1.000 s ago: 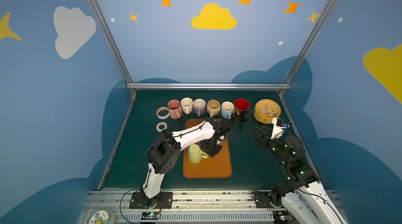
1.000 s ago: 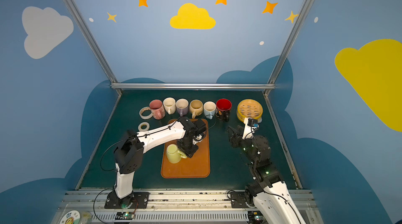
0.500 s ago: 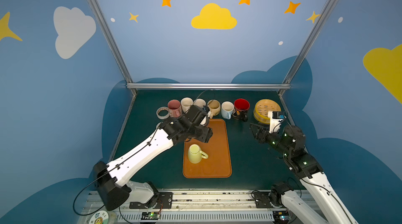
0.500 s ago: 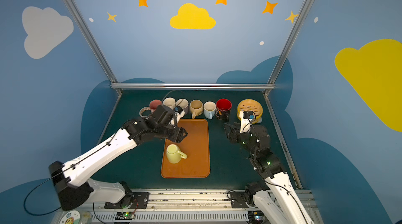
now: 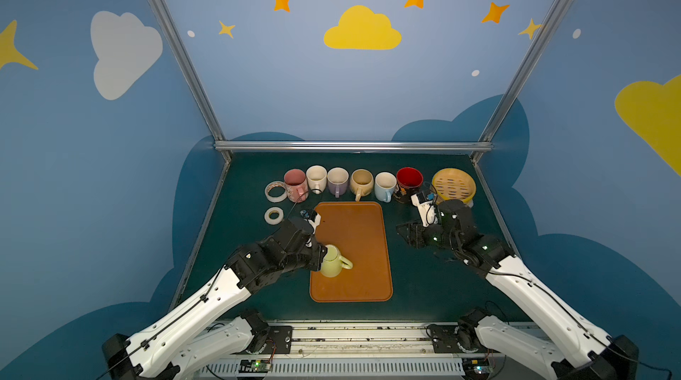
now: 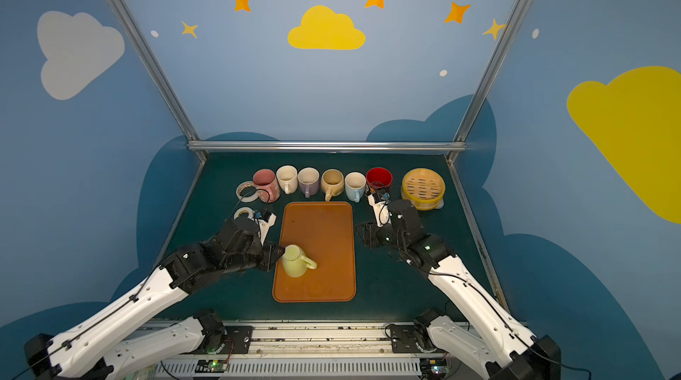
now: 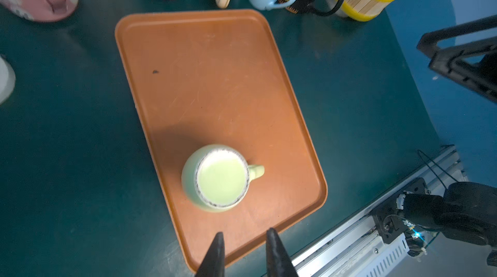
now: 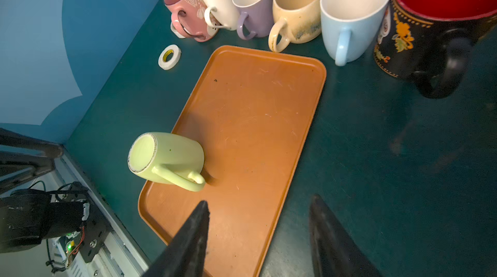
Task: Turn the mug right side up
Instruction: Rotate the mug on the tray.
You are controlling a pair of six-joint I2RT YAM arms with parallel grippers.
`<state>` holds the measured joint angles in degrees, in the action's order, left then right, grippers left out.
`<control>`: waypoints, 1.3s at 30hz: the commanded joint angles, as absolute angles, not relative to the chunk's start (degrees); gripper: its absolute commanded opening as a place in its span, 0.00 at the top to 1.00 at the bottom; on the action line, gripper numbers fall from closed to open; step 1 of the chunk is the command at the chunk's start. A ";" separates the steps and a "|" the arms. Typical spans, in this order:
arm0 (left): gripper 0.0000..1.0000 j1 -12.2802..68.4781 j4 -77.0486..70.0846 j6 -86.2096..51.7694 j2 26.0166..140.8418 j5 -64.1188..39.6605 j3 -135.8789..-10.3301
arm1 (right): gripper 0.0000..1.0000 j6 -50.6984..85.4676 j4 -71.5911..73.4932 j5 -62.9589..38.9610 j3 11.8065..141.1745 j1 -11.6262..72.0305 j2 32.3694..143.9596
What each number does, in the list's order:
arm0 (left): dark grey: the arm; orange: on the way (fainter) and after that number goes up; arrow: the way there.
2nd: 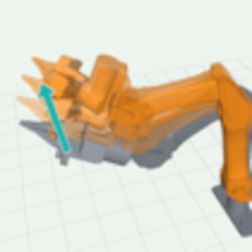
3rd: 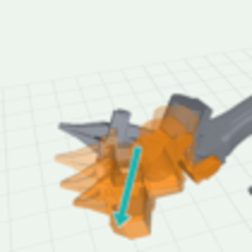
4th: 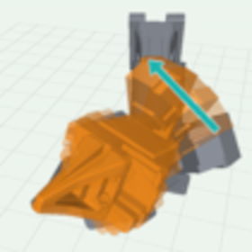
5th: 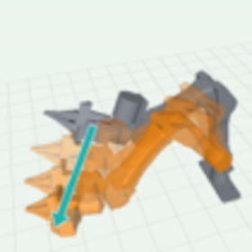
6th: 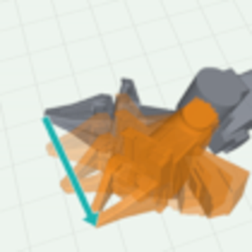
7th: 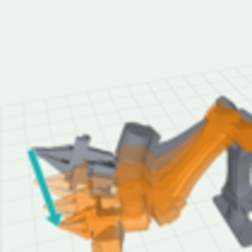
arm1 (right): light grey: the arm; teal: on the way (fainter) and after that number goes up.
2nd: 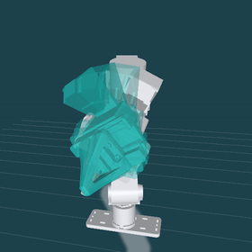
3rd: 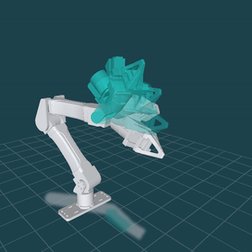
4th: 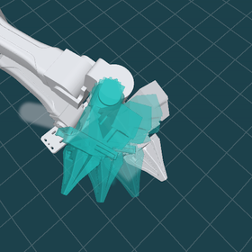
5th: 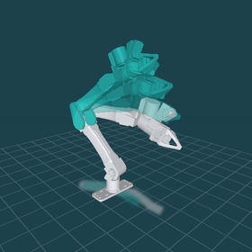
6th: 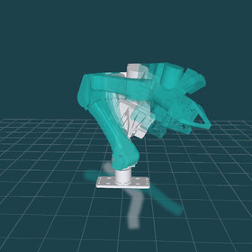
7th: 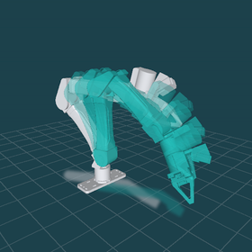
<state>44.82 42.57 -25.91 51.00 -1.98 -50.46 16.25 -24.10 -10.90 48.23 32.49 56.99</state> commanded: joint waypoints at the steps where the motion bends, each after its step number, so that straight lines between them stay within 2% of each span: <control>1: 0.77 46.15 42.46 -32.41 49.57 -1.28 -46.09 | 0.49 15.15 -22.50 -9.99 50.61 34.20 61.04; 3: 0.79 47.63 40.86 -35.04 49.70 -0.80 -43.15 | 0.59 15.01 -21.21 -10.94 51.27 35.02 64.48; 8: 0.83 49.81 34.35 -40.84 52.21 0.04 -37.20 | 1.00 16.04 -15.90 -15.23 52.67 37.31 73.82; 15: 0.85 50.19 28.18 -43.73 55.46 0.33 -32.41 | 1.00 16.73 -12.11 -15.64 57.20 44.38 85.74; 23: 0.85 48.86 22.14 -46.88 60.91 1.92 -29.94 | 1.00 18.01 -10.23 -16.18 60.79 48.70 95.56; 32: 0.85 43.14 12.49 -46.72 68.39 -1.82 -29.92 | 1.00 19.72 -8.82 -18.00 57.36 51.75 94.75; 39: 0.86 37.92 11.21 -43.02 73.50 -3.17 -32.97 | 1.00 22.15 -6.37 -17.58 54.06 55.65 92.93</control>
